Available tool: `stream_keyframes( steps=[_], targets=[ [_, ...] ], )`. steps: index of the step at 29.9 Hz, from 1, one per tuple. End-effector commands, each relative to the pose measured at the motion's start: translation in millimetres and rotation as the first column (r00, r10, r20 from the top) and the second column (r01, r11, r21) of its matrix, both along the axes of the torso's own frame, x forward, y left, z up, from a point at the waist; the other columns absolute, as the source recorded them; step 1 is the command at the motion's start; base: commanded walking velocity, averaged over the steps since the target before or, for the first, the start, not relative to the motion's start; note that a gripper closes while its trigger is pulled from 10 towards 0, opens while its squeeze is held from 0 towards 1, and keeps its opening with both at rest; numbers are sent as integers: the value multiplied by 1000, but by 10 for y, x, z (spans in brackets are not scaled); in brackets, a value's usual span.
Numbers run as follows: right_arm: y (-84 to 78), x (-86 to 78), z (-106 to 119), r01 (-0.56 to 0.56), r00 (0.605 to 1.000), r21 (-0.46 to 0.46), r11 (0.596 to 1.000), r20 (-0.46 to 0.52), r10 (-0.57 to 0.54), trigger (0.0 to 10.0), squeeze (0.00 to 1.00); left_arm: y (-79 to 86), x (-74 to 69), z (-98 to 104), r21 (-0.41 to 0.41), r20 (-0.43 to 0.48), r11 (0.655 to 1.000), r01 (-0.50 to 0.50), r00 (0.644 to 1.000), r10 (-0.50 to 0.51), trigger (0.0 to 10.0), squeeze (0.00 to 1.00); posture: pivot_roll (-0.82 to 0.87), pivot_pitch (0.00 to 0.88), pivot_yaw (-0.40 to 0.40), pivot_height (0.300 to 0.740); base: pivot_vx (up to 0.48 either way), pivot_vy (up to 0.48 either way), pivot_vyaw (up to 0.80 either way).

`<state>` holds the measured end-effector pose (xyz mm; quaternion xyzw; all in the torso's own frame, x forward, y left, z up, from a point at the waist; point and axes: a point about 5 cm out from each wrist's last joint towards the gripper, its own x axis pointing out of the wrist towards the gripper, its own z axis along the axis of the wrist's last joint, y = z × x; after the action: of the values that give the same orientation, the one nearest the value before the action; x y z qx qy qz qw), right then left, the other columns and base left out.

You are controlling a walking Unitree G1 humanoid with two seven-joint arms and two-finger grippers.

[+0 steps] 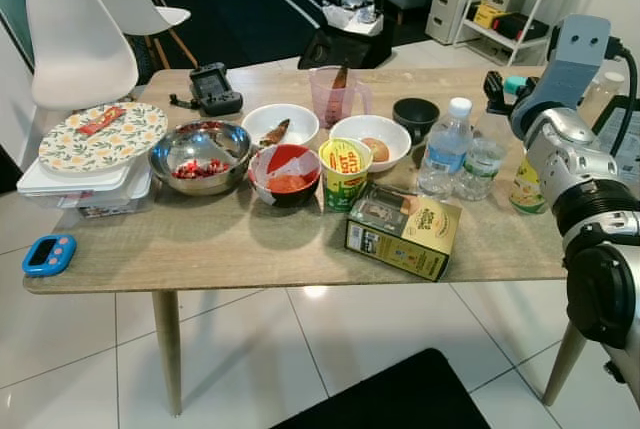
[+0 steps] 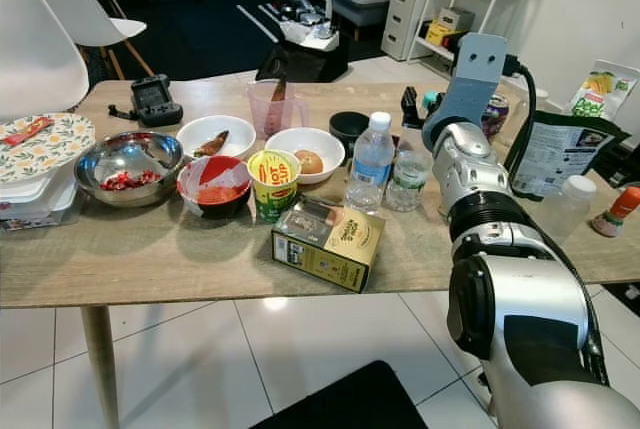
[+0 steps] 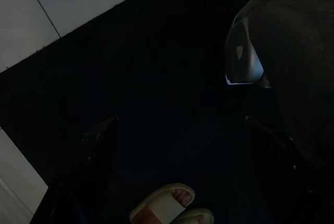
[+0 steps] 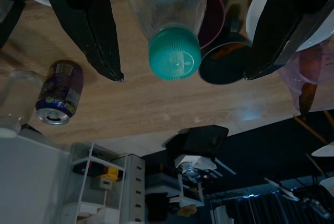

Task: Restocking fridge

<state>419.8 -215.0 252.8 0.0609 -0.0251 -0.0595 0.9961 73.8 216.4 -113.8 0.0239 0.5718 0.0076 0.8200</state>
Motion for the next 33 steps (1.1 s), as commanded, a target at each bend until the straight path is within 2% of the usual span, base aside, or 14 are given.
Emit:
stream_keyframes(
  steps=[1, 10, 25, 33],
  targets=[
    [-79, -15, -22, 26, 1000, -5, 1000, -10, -26, 10000, 0, -142, -84, -39, -36, -24, 999, 0, 1000, -1, 10000, 0, 19, 0, -90, 740, 0, 0, 0],
    [-195, -32, 50, 55, 998, -19, 998, 3, -55, 10000, 0, -196, -253, -67, -45, -46, 999, -17, 999, 15, 10000, 0, 33, 42, -116, 740, 0, 0, 0],
    [-148, -15, 97, 32, 999, -31, 999, 10, -32, 10000, 0, -255, -334, -77, -54, -40, 998, -30, 999, 28, 10000, 0, 42, 86, -144, 740, 0, 0, 0],
    [-162, -12, 132, 52, 999, -45, 998, 6, -52, 10000, 0, -229, -369, -74, -49, -38, 998, -27, 999, 25, 10000, 0, 48, 99, -142, 740, 0, 0, 0]
  ],
)
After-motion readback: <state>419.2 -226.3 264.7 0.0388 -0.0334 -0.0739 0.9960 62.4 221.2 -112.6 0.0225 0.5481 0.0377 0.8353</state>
